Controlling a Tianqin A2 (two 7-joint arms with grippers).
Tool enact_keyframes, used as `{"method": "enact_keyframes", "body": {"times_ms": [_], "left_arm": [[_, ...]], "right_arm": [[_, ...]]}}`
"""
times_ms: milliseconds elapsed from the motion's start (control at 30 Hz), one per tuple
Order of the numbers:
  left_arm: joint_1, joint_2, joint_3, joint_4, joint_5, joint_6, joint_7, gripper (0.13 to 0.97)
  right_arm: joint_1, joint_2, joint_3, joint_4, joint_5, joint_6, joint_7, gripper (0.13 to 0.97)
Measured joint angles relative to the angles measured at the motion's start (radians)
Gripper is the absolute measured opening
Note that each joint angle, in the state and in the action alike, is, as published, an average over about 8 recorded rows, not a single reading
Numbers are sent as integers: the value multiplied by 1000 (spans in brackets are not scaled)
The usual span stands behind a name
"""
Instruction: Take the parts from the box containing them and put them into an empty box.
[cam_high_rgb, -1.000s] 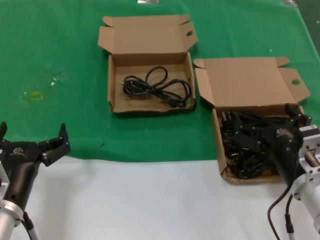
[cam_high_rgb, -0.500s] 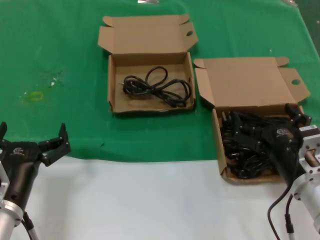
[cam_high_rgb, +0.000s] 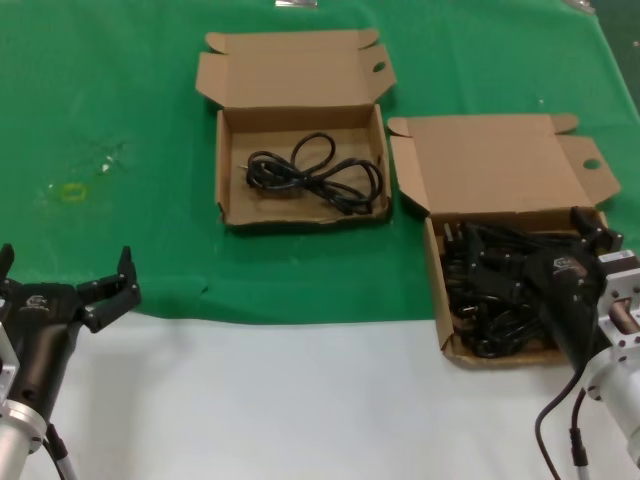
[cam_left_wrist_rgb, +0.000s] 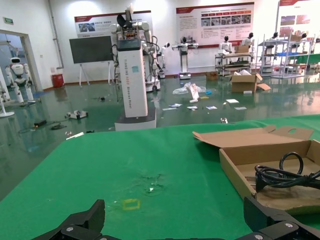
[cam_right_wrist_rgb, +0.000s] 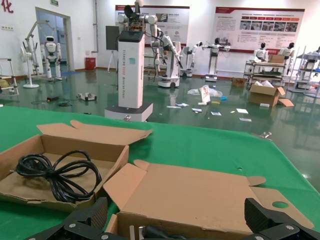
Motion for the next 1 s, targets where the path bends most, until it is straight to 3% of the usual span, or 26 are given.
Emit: {"method": "enact_keyframes", "body": {"times_ms": [1000], "left_arm": [[0, 0, 0, 0, 0, 0, 0, 966]], "right_arm": [[0, 0, 0, 0, 0, 0, 0, 966]]}}
